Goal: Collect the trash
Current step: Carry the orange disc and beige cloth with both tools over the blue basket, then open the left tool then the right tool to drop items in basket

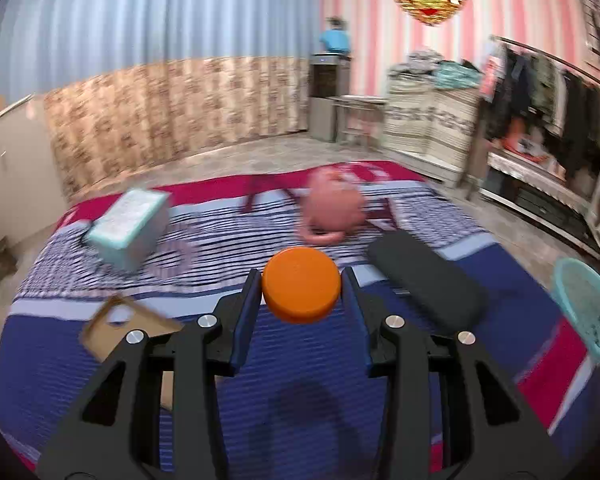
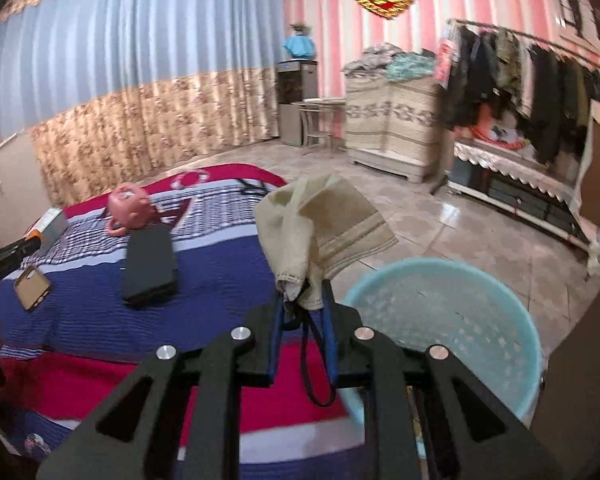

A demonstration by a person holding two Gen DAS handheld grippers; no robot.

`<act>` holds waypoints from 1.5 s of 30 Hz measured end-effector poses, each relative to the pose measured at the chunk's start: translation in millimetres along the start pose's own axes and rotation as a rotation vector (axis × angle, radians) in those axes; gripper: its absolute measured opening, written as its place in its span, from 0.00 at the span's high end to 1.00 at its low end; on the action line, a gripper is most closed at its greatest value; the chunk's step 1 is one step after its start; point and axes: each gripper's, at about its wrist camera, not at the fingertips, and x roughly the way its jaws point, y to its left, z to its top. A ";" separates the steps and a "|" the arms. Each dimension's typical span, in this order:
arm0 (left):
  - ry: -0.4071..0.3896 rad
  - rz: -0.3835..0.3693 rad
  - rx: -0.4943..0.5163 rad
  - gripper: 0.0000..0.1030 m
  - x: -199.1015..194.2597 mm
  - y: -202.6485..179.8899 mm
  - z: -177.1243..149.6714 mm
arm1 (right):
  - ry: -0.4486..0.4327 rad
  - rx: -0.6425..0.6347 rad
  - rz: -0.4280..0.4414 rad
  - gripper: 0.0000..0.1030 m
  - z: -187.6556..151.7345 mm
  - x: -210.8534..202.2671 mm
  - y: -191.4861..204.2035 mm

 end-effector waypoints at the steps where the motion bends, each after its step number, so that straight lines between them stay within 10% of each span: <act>1: 0.002 -0.022 0.009 0.62 0.7 -12.2 1.4 | 0.001 0.014 -0.006 0.83 -2.2 -0.5 -7.2; 37: 0.145 -0.475 0.384 0.61 53.2 -364.9 -22.7 | 0.060 0.267 -0.181 0.83 -41.8 24.8 -156.6; 40: 0.139 -0.452 0.377 0.29 57.0 -367.9 -23.0 | 0.071 0.280 -0.183 0.83 -43.2 26.4 -161.6; 45: 0.134 -0.421 0.326 0.13 61.2 -352.1 -17.5 | 0.090 0.274 -0.171 0.83 -43.9 33.0 -160.2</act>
